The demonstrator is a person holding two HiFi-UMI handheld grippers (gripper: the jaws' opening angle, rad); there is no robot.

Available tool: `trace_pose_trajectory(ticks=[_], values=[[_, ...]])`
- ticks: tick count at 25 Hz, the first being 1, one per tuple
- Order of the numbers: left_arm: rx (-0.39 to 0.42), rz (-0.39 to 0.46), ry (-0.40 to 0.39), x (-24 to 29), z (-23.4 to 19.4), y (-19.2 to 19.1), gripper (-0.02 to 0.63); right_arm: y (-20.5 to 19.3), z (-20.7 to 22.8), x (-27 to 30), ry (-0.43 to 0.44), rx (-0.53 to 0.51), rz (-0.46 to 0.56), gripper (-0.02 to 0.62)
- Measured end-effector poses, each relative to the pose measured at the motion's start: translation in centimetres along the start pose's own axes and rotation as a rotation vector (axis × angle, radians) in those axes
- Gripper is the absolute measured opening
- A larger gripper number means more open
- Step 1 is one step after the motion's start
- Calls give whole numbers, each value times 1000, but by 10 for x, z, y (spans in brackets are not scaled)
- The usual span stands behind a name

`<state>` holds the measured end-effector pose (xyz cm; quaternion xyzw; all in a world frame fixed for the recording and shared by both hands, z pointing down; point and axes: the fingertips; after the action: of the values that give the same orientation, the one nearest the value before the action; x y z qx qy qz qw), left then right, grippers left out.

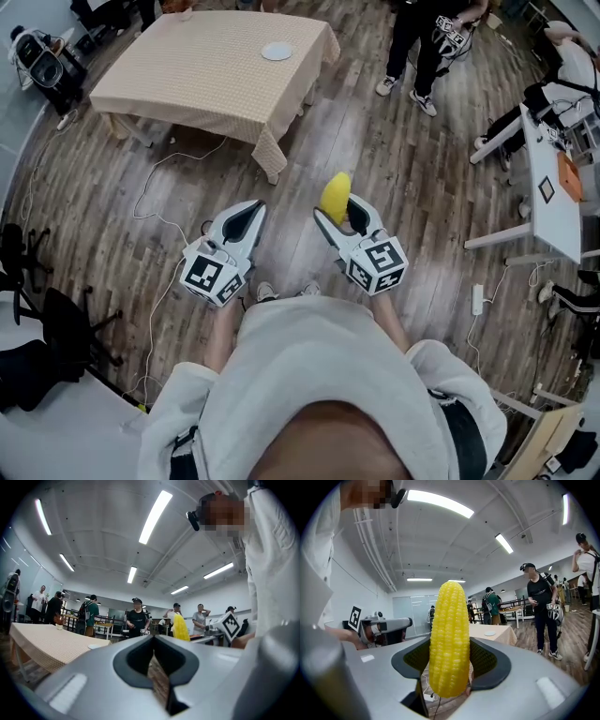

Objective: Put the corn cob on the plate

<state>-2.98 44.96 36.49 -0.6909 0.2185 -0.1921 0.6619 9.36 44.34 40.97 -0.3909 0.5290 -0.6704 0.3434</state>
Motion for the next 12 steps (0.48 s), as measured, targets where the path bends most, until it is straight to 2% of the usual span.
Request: trace_pose_trajectory(ticks=[12], values=[[-32,-12,38,36,6,-15,8,-4,50,-2,-4,33,7,253]])
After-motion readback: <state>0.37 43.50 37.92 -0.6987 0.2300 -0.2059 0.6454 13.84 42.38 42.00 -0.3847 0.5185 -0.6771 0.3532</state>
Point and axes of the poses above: the fingertips, and each gripper's own axes: x forward along the fingers, z to its right, y out of its top, and after that the axes turned 8 degrees about -y, right-handed
